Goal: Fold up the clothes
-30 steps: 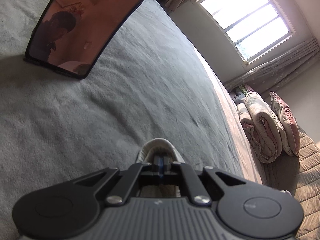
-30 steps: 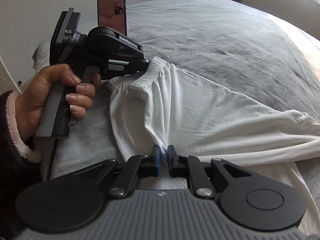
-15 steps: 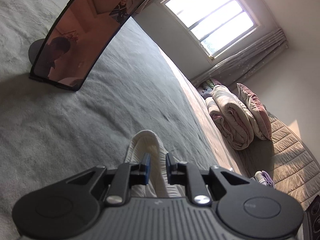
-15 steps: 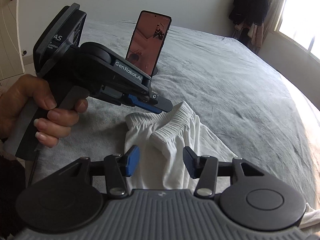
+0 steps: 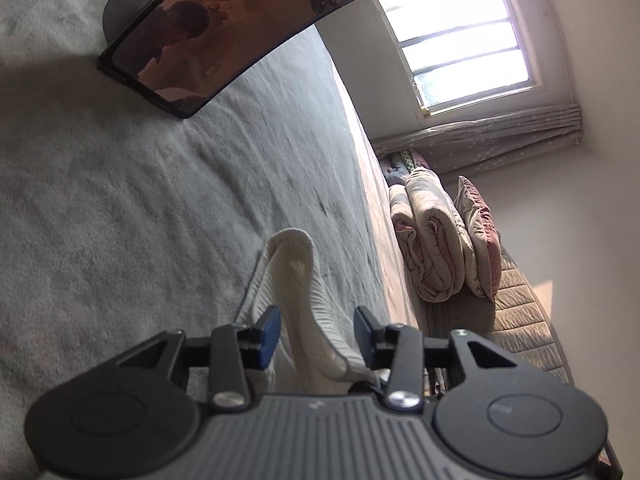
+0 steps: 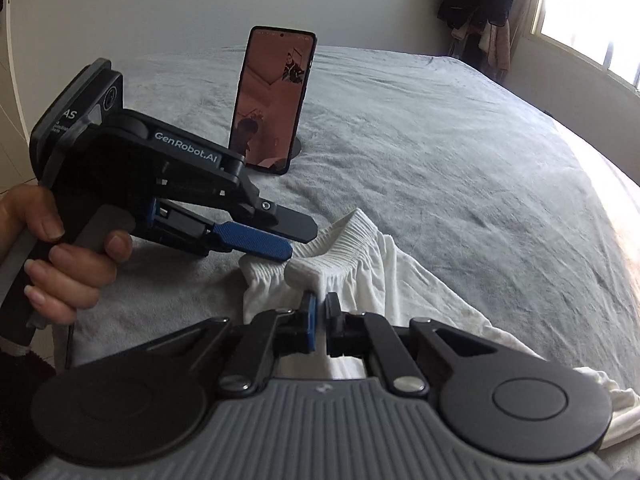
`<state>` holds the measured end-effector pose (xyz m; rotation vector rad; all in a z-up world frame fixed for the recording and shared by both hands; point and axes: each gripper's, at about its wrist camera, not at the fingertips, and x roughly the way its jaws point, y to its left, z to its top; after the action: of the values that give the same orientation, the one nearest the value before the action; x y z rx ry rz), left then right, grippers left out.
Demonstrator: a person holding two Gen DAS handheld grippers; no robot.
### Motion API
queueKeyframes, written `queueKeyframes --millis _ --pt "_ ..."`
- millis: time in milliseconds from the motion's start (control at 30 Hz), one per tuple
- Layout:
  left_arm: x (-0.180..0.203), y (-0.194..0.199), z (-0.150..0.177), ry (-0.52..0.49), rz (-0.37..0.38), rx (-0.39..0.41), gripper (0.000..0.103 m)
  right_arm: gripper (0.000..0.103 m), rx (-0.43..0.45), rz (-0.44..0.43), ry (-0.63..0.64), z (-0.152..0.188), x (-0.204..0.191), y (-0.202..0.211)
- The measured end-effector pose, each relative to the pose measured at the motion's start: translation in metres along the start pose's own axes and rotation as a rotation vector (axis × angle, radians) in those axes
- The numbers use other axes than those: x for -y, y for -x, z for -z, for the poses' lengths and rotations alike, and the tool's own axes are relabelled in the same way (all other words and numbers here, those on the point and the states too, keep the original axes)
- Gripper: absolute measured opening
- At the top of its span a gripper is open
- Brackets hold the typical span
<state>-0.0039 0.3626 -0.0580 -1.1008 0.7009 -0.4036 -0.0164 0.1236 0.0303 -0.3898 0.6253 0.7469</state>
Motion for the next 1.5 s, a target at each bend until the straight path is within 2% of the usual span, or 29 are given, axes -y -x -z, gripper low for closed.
queueKeyframes --millis 33,200,333,367,400,467,600,633,700,900,1067,1233,1333,1500 --pt "0.000 0.000 0.001 0.016 0.022 -0.008 0.060 0.004 0.010 0.001 -0.006 -0.003 0.000 0.003" --pt "0.009 0.002 0.012 0.046 0.067 -0.064 0.072 0.003 0.028 0.009 0.003 -0.012 0.000 0.006" --pt "0.015 0.003 0.023 0.054 0.087 -0.079 0.073 0.003 -0.004 0.002 0.004 -0.005 -0.002 0.007" --pt "0.016 0.000 0.027 0.060 0.088 -0.087 0.073 0.006 -0.010 0.004 0.001 -0.002 -0.003 0.008" --pt "0.017 -0.003 0.031 0.065 0.090 -0.095 0.073 0.014 -0.014 0.011 -0.001 0.002 -0.004 0.007" --pt "0.019 -0.009 0.039 0.074 0.087 -0.110 0.073 0.016 -0.025 0.035 -0.007 0.010 -0.004 0.006" --pt "0.028 -0.025 0.054 0.058 0.033 -0.098 0.071 0.018 -0.030 0.078 -0.077 0.030 0.005 0.017" --pt "0.031 -0.028 0.056 0.051 0.017 -0.084 0.070 0.026 -0.025 0.088 -0.109 0.035 0.010 0.021" --pt "0.035 -0.031 0.060 0.039 -0.017 -0.046 0.070 0.046 -0.004 0.100 -0.208 0.050 0.023 0.032" --pt "0.043 -0.038 0.070 0.021 -0.112 0.070 0.054 0.046 0.044 0.049 -0.670 0.103 0.075 0.054" --pt "0.043 -0.039 0.074 0.011 -0.172 0.140 0.042 0.046 0.147 -0.071 -1.037 0.142 0.109 0.061" --pt "0.038 -0.041 0.072 0.016 -0.219 0.168 0.019 0.046 0.225 -0.120 -1.235 0.154 0.130 0.055" --pt "0.036 -0.041 0.069 0.019 -0.233 0.173 0.014 0.046 0.263 -0.125 -1.340 0.156 0.148 0.050" --pt "0.038 -0.041 0.068 0.006 -0.240 0.183 0.013 0.046 0.351 -0.111 -1.489 0.163 0.180 0.047"
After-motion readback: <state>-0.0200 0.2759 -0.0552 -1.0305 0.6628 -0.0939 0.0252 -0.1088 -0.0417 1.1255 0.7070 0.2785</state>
